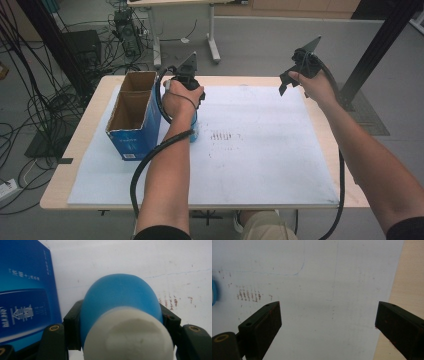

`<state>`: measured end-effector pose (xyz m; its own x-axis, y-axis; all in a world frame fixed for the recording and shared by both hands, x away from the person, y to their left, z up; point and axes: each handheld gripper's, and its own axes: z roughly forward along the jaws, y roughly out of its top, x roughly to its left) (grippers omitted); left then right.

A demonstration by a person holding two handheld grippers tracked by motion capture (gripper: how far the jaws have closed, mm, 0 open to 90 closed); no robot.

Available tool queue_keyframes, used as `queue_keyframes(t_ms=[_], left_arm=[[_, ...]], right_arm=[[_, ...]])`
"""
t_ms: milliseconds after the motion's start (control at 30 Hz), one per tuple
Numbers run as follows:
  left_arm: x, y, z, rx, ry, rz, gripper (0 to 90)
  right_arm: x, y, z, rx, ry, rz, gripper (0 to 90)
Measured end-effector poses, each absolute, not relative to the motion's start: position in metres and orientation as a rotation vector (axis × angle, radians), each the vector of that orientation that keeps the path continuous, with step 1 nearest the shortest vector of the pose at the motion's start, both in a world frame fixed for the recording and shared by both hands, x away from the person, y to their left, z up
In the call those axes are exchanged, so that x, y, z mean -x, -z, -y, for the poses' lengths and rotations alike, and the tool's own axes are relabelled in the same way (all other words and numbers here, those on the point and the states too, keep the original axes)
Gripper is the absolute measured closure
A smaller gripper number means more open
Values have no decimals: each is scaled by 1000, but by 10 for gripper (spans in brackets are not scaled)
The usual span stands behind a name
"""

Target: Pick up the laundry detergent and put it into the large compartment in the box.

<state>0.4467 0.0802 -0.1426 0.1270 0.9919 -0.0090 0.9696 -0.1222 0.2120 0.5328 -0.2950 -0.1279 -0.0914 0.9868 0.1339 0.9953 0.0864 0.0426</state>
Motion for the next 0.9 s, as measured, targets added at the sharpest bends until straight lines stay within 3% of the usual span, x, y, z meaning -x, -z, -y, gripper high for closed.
queue_keyframes(t_ms=[233, 567, 733, 900], left_arm=[[-436, 104, -87, -2230, -199, -1907, 376], [-414, 15, -107, -2223, -197, -1833, 376], [-402, -41, -115, -2225, -259, -1834, 376], [-396, -72, -126, -2214, -286, -1853, 376]], right_arm=[[-530, 125, 295, 2066, 194, 2268, 68], [-528, 122, 291, 2054, 203, 2279, 68], [-529, 124, 289, 2048, 199, 2276, 68], [-530, 125, 287, 2044, 193, 2278, 68]])
